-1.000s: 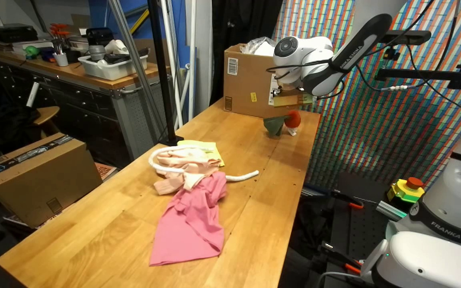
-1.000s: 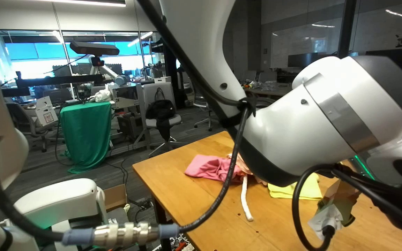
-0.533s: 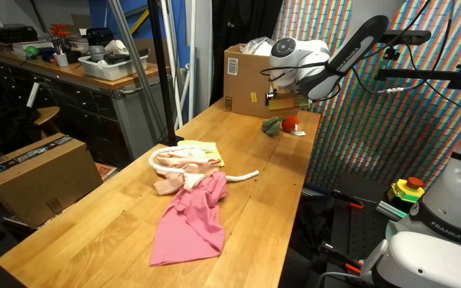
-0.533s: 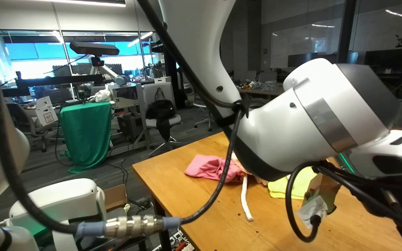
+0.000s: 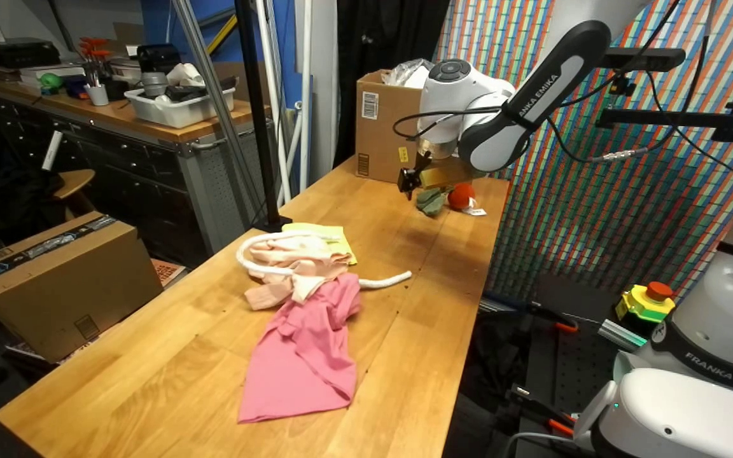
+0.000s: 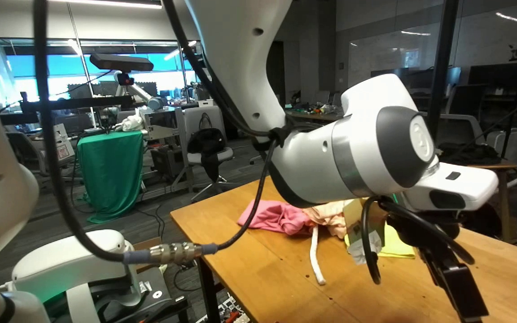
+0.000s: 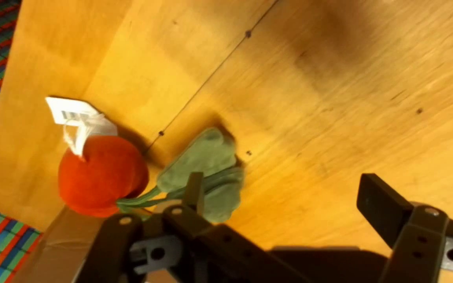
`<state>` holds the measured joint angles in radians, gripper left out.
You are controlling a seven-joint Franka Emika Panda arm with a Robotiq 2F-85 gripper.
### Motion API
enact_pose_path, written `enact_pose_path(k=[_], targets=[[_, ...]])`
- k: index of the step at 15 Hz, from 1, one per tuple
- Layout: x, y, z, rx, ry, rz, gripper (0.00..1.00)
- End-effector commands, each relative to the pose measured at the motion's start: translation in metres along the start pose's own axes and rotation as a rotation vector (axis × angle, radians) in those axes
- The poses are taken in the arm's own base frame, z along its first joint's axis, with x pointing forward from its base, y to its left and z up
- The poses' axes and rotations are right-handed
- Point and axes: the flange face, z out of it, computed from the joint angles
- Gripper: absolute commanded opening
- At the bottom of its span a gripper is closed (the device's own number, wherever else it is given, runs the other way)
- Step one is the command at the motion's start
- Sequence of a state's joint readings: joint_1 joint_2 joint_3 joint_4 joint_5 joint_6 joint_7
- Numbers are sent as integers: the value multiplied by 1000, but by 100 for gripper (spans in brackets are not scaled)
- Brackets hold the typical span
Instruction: Spread the cloths and the objects across the table
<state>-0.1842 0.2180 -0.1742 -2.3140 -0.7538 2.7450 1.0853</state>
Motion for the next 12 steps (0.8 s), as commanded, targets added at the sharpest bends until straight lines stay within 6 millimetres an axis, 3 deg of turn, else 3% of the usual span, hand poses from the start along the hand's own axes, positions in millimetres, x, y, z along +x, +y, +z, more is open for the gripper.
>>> enact_pose_path(k=[1, 6, 9, 12], targets=[[-23, -16, -15, 105, -66, -137, 100], [-56, -58, -25, 243, -199, -314, 100], [-64, -79, -35, 334, -274, -427, 100], [-58, -78, -47, 395, -332, -514, 100]])
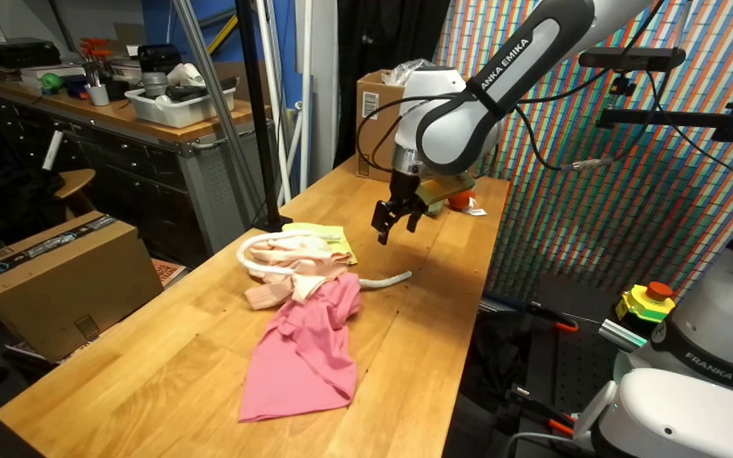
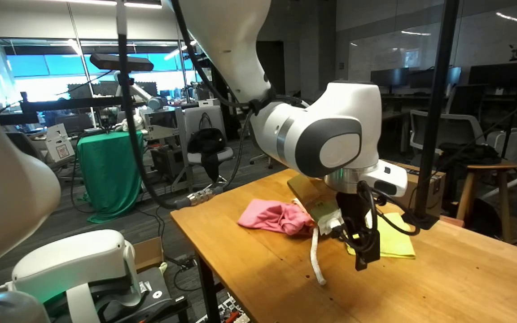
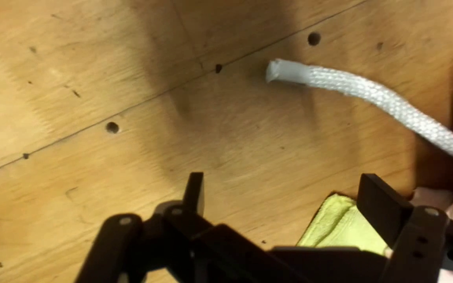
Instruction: Spread the cloths and the objects across the table
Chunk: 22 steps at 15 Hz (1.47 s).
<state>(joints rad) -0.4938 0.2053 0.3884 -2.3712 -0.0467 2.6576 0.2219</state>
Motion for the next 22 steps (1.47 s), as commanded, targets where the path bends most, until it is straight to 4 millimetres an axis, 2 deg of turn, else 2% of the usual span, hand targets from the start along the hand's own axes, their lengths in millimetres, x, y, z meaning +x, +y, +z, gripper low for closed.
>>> enact_pose_path(k=[1, 6, 13, 22], targets=[[6, 1, -21, 67, -53, -109, 100], [0, -11, -38, 143, -107, -242, 100], [-18, -56, -43, 179, -145, -399, 100], [-38, -131, -38, 287, -54, -284, 100]])
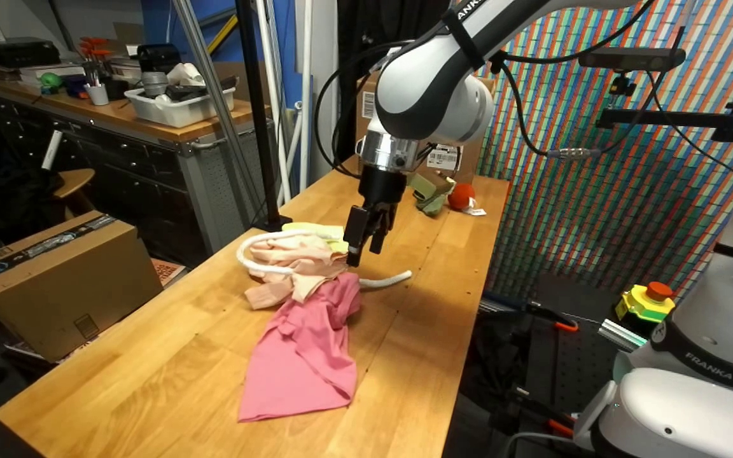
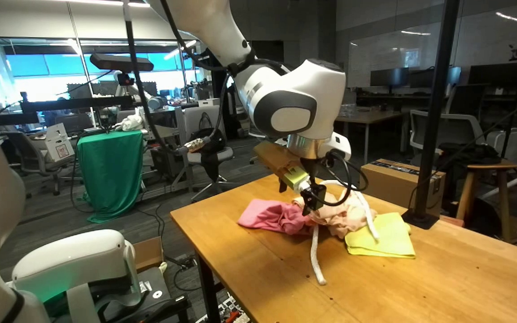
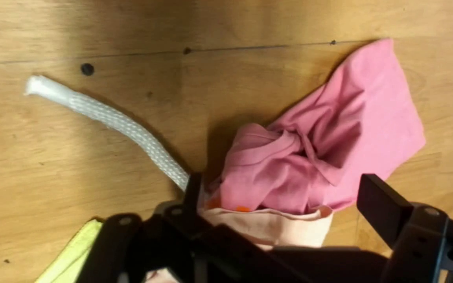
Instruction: Spread the cloths and the objects across the table
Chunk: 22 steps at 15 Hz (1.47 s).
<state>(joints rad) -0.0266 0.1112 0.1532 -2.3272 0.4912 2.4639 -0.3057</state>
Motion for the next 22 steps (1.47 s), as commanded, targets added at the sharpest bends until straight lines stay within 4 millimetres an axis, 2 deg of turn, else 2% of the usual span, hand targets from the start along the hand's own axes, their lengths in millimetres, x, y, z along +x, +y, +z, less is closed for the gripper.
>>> enact_pose_path(k=[1, 11, 22], targets=[[-2, -25, 7, 1, 50, 43, 100], [-16, -63, 57, -97, 146, 92, 100], [-14, -70, 87, -187, 232, 115, 100]])
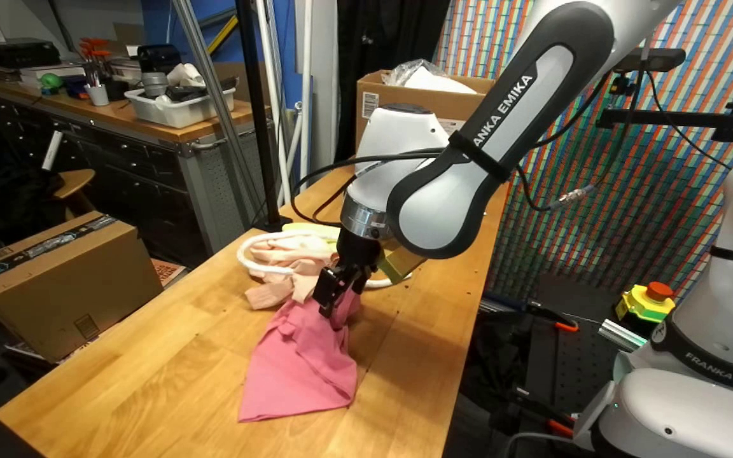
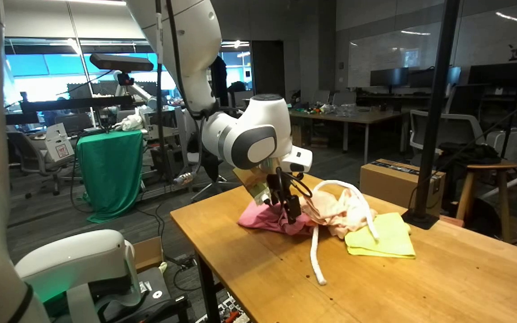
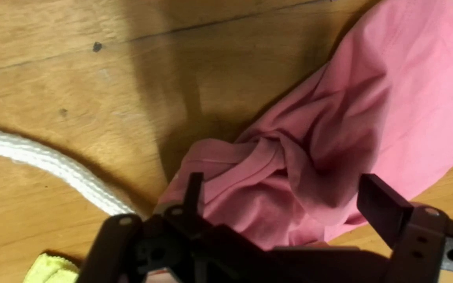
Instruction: Spread the cloths and the objects across the table
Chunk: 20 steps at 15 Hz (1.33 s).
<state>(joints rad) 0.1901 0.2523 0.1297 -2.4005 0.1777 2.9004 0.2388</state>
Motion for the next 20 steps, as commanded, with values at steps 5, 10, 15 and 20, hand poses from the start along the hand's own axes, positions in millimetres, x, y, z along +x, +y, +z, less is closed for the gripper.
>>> enact_pose_path(k=[5, 10, 15, 20], targets=[[1, -2, 16, -50, 126, -3, 100], [1, 0, 23, -87, 153, -4, 100], [1, -1, 23, -102, 167, -2, 58], [2, -2, 20, -106, 178, -2, 18]])
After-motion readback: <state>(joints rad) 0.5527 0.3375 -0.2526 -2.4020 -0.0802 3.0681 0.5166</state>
